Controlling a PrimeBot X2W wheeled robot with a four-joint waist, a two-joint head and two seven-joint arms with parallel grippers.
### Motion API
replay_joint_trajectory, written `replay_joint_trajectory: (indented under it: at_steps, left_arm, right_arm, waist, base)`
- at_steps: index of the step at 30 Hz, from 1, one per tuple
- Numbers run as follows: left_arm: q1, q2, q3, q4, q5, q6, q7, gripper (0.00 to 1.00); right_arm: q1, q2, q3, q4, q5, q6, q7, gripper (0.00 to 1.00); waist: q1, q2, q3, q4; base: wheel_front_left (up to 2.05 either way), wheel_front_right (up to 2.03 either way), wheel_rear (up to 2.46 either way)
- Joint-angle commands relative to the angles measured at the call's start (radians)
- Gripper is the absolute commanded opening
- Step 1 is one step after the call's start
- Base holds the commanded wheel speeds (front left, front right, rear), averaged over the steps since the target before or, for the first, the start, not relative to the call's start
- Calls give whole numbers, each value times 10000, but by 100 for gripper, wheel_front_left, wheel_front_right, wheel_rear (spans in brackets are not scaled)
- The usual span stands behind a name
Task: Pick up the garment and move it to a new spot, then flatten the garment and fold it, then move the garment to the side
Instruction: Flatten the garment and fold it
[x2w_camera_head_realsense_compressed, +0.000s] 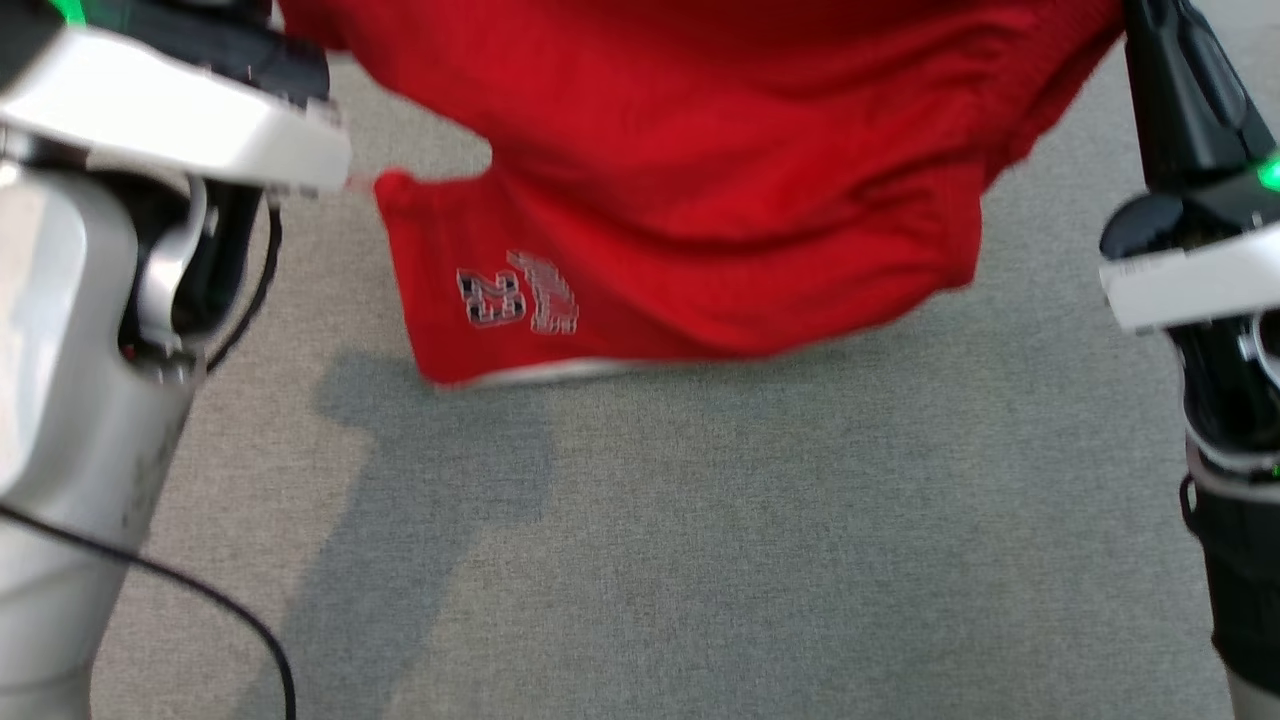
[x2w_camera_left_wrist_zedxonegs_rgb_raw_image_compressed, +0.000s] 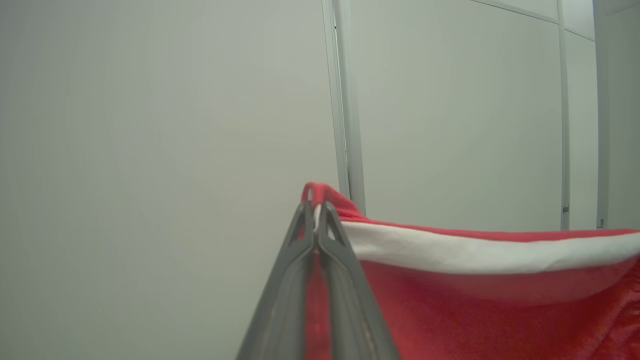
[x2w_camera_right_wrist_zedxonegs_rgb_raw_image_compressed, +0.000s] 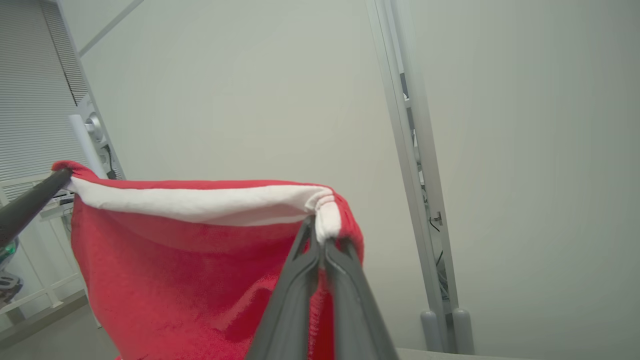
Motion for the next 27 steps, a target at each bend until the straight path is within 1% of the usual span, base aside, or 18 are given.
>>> replay_joint_trajectory:
  at_steps: [1, 7, 9, 11, 14, 17, 21, 23, 24, 27]
  left_arm:
    - [-254, 1, 38, 178, -69, -66, -42, 0]
    - [-2688, -577, -217, 3708, 27, -879, -243, 0]
    - [-3460, -768, -318, 4946, 83, -1140, -276, 0]
    - [-4150, -865, -400, 5992, 188, -1327, -396, 0]
    - [-4930, -1099, -372, 7366, 186, -1511, -712, 0]
    - [-5546, -1253, -352, 8446, 168, -1681, -1061, 0]
    - [-6071, -1526, -394, 9530, 131, -1917, -1451, 0]
    - [-6110, -1734, -422, 9911, 10, -2070, -1629, 0]
    - [-5944, -1920, -480, 10235, -89, -2224, -1740, 0]
    - [-5200, -2230, -516, 10618, -261, -2364, -1988, 0]
  right_arm:
    - [-211, -60, 21, 120, -53, 0, -56, 0]
    - [-2592, -106, 575, 2758, -285, 0, -510, 0]
    - [-3530, -66, 862, 3798, -421, 0, -836, 0]
    - [-4454, 111, 1093, 4742, -410, 0, -1310, 0]
    - [-5659, 319, 1412, 6260, -384, -1, -2115, 0]
    - [-6629, 512, 1763, 7597, -279, -1, -2950, 0]
    - [-7420, 614, 2167, 9097, -73, -3, -3473, 0]
    - [-7588, 614, 2486, 9665, 35, -1, -3558, 0]
    - [-7575, 533, 2796, 9983, 223, -1, -3617, 0]
    - [-7059, 368, 3372, 10259, 467, -1, -3698, 0]
  waist:
    - [0, 0, 260, 15]
    - [0, 0, 890, -12]
    - [0, 0, 1036, -54]
    - [0, 0, 1163, -125]
    - [0, 0, 1256, -206]
    - [0, 0, 1314, -249]
    - [0, 0, 1412, -214]
    - [0, 0, 1494, -133]
    - [0, 0, 1609, -32]
    - [0, 0, 1664, 65]
  base:
    - [0, 0, 0]
    - [0, 0, 0]
    - [0, 0, 0]
    - [0, 0, 0]
    - [0, 0, 0]
    - [0, 0, 0]
    - [0, 0, 0]
    - [0, 0, 0]
    - [0, 0, 0]
    - [0, 0, 0]
